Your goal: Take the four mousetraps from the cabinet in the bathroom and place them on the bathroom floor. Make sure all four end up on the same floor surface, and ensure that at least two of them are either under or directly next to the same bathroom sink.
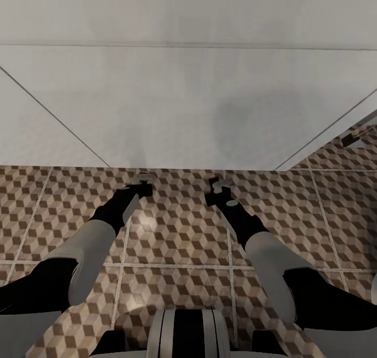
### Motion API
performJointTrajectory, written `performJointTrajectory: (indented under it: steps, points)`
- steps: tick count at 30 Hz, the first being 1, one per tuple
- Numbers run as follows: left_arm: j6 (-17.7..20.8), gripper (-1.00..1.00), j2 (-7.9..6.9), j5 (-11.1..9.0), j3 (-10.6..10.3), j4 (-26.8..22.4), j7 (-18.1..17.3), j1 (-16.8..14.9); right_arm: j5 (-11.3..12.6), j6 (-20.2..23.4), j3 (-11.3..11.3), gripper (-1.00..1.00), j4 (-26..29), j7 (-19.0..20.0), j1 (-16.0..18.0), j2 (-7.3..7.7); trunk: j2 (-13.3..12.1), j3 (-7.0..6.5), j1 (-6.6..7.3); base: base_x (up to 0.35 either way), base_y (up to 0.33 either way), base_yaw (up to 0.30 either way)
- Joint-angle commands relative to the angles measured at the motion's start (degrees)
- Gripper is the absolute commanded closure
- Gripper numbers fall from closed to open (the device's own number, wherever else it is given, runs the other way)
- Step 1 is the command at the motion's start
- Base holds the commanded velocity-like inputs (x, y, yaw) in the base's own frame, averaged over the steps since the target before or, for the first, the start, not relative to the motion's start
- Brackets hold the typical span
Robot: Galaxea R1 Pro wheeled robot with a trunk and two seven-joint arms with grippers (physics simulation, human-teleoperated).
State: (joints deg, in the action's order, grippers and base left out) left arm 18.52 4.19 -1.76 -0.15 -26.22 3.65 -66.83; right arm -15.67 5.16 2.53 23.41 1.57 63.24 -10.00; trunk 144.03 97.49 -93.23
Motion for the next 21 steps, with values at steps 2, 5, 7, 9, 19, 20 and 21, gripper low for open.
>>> performJointTrajectory:
  steps: [2, 5, 7, 9, 19, 20, 21]
  points:
    - [0.4, 1.0, 0.0, 0.0, -0.1, -0.1, 0.3, 0.0, -0.6, 0.4, 0.0, 1.0, 0.0, 0.2, 0.0, 0.0, 0.0, 0.03, 0.01, 0.0, 0.0, 0.0]
    - [0.3, 1.0, -0.04, 0.0, -0.3, -0.1, 0.3, 0.0, -0.6, 0.3, 0.1, 1.0, -0.1, 0.2, 0.0, 0.0, 0.0, 0.03, 0.01, 0.0, 0.0, 0.0]
    - [0.2, 1.0, -0.05, 0.0, -0.4, 0.0, 0.3, -0.1, -0.6, 0.2, 0.1, 1.0, -0.2, 0.2, 0.0, 0.0, 0.0, 0.03, 0.01, 0.0, 0.0, 0.0]
    - [0.2, 1.0, -0.05, 0.0, -0.4, 0.0, 0.3, -0.1, -0.6, 0.1, 0.1, 1.0, -0.2, 0.2, 0.0, 0.0, 0.0, 0.03, 0.01, 0.0, 0.0, 0.0]
    - [0.1, 1.0, 0.02, -0.1, -0.5, 0.0, 0.3, 0.0, -0.6, -0.6, 0.2, 1.0, -0.2, 0.2, 0.0, 0.0, 0.0, 0.03, 0.01, 0.0, 0.0, 0.0]
    - [0.1, 1.0, 0.03, -0.1, -0.5, 0.0, 0.3, 0.1, -0.6, -0.6, 0.2, 1.0, -0.2, 0.2, 0.0, 0.0, 0.0, 0.03, 0.01, 0.0, 0.0, 0.0]
    - [0.1, 1.0, 0.01, -0.1, -0.5, 0.1, 0.3, 0.1, -0.6, -0.6, 0.2, 1.0, -0.2, 0.2, 0.0, 0.0, 0.0, 0.03, 0.01, 0.0, 0.0, 0.0]
